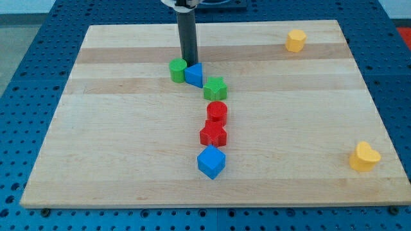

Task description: Move the yellow hexagon to the top right of the green star

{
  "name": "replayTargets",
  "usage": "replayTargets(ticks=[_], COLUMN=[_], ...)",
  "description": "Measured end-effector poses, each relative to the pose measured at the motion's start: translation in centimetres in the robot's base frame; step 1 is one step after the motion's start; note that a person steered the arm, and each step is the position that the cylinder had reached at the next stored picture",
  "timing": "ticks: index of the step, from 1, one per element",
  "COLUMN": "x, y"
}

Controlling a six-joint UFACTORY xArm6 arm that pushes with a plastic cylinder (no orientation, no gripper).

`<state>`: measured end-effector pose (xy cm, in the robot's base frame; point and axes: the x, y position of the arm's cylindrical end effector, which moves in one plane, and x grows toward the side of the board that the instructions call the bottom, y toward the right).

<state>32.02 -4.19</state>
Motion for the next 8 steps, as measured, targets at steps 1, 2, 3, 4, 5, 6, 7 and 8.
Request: replayTargets(ticks=[1,2,3,4,5,6,7,8], x=[-3.8,-7.4,-11.5,-11.5,-6.1,-4.2,-3.5,-3.5], y=[5.7,11.9,16.7,20.6,22.0,22.0,22.1,25.7])
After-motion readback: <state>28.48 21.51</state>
